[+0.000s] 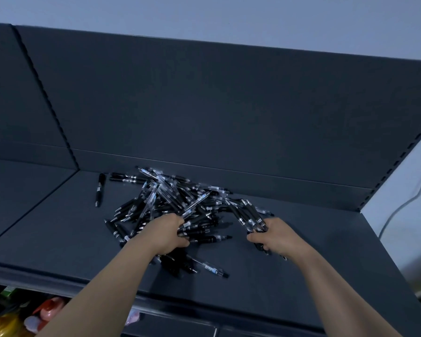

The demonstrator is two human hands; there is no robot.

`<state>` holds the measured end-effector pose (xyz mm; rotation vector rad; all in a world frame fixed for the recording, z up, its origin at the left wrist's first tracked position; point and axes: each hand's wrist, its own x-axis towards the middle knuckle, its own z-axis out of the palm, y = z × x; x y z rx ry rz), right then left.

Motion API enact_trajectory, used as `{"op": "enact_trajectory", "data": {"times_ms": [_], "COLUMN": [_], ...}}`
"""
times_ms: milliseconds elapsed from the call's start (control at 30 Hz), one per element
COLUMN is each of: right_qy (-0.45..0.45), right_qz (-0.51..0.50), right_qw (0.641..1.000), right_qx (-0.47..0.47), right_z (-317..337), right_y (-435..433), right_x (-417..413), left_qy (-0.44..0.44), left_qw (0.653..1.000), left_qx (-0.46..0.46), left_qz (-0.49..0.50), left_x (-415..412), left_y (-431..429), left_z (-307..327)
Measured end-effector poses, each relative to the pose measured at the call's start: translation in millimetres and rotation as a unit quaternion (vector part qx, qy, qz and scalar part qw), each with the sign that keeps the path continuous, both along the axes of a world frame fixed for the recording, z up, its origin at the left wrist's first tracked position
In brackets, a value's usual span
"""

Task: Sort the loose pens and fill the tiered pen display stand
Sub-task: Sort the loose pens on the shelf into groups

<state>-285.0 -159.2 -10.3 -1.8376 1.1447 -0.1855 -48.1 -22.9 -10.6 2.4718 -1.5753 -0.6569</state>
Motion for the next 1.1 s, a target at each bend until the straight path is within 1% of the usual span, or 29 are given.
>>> {"op": "enact_trajectory", "data": {"times_ms": [100, 233, 400, 467, 500, 567, 600, 667, 733, 867, 933, 1100], "right_qy": [0.003, 0.004, 0.031, 0.028, 0.020, 0.011, 0.016, 0.047, 0.087, 0.106, 0.120, 0.136], "right_qz": [0.002, 0.000, 0.029, 0.041, 0.045, 0.053, 0.060, 0.083, 0.110, 0.124, 0.136, 0.167], "right_qw": [1.000, 1.000, 0.999, 0.999, 0.999, 0.998, 0.998, 0.995, 0.990, 0.984, 0.978, 0.952], "right_qx": [-0.008, -0.013, -0.019, -0.011, 0.003, 0.029, 0.029, 0.004, -0.030, -0.068, -0.105, -0.218], "right_z": [1, -1, 0, 2, 3, 6, 7, 8, 8, 7, 5, 4], "right_y": [-2, -5, -8, -8, -8, -8, -10, -14, -18, -20, -20, -21], "right_x": [-1, -1, -2, -1, -1, 0, 0, 1, 2, 7, 9, 16], "left_qy": [0.070, 0.136, 0.233, 0.255, 0.277, 0.347, 0.374, 0.413, 0.431, 0.425, 0.426, 0.473], "left_qw": [0.996, 0.984, 0.956, 0.948, 0.939, 0.910, 0.898, 0.880, 0.871, 0.880, 0.881, 0.857], "left_qx": [-0.036, -0.088, -0.136, -0.148, -0.155, -0.164, -0.165, -0.163, -0.164, -0.152, -0.149, -0.139], "left_qz": [0.028, 0.068, 0.117, 0.121, 0.132, 0.156, 0.162, 0.171, 0.171, 0.147, 0.144, 0.149], "left_x": [2, 2, 5, 3, 2, -2, -4, -6, -7, -7, -8, -15], "left_y": [-2, -2, -2, -4, -5, -8, -9, -10, -10, -11, -11, -11], "left_z": [-1, 5, 6, 8, 8, 9, 10, 11, 13, 13, 12, 12]}}
